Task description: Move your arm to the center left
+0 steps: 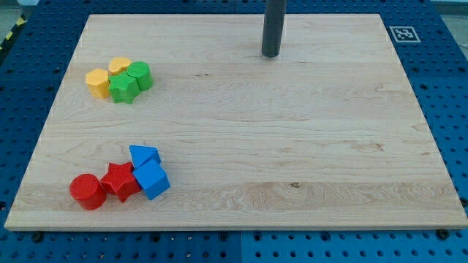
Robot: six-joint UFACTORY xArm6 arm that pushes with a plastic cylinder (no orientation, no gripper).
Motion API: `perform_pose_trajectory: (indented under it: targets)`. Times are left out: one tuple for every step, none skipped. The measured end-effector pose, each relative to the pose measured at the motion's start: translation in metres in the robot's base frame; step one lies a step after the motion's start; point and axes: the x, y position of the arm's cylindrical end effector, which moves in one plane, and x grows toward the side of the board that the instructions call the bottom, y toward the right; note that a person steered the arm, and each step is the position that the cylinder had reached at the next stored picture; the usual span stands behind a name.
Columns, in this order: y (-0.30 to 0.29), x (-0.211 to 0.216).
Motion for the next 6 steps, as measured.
perform_pose_trajectory:
  targets:
    - [0.000, 0.000]
    - [-0.017, -0.003]
    - [-0.096, -0.019]
    - [-0.185, -0.035]
    - [-0.260, -0.037]
    - [-0.320, -0.029]
